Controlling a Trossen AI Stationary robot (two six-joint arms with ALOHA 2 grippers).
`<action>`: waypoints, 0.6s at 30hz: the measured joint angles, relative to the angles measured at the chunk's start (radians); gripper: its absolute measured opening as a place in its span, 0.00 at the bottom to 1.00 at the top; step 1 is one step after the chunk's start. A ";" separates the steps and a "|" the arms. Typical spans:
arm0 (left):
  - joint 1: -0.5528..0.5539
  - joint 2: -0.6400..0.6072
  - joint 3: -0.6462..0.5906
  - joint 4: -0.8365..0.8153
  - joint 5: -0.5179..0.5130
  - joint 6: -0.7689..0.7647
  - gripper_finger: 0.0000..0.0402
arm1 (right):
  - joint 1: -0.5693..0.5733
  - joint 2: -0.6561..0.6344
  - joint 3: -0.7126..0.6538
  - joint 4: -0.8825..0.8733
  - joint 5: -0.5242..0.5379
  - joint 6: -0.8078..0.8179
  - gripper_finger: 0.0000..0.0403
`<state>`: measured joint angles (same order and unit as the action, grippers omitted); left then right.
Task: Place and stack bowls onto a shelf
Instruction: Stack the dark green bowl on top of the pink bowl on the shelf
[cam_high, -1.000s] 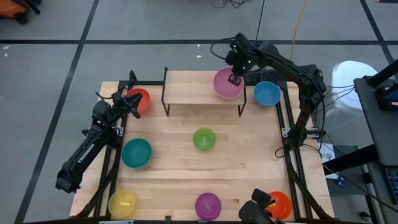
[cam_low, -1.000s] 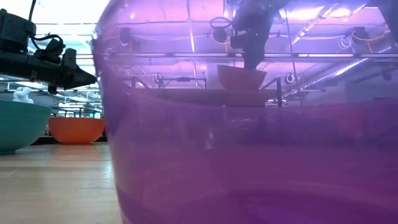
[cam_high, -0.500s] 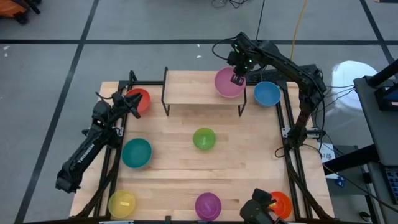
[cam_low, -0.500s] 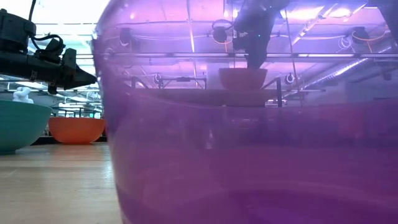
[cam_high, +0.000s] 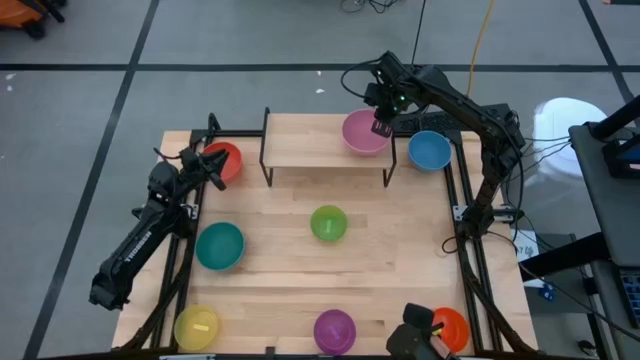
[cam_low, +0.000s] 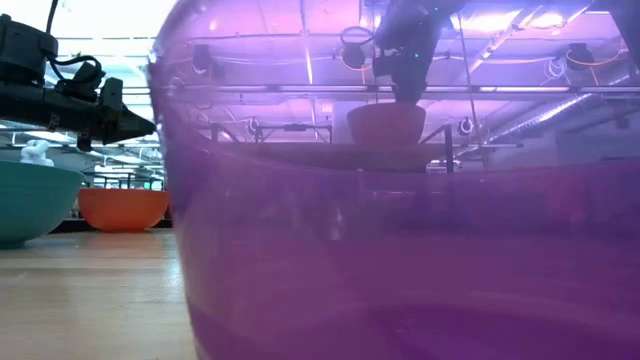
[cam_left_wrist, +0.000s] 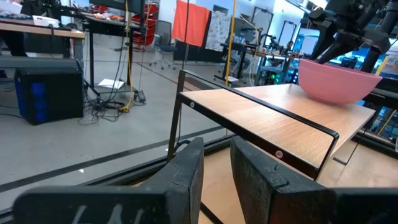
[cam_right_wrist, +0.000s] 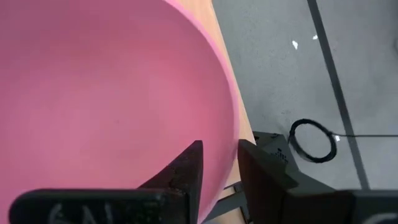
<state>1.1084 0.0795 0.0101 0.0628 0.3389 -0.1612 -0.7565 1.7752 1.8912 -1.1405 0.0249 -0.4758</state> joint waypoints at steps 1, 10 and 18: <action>0.000 0.000 0.000 0.000 0.000 0.000 0.21 | 0.006 -0.004 0.000 0.000 0.000 -0.009 0.24; 0.000 0.000 0.000 0.000 0.000 0.000 0.21 | 0.079 -0.108 -0.001 0.020 0.003 -0.095 0.24; 0.000 0.000 0.000 0.000 0.000 0.000 0.21 | 0.177 -0.264 -0.001 0.029 0.003 -0.088 0.24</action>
<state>1.1080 0.0795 0.0101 0.0628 0.3389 -0.1612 -0.5798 1.5108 1.8904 -1.1112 0.0280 -0.5642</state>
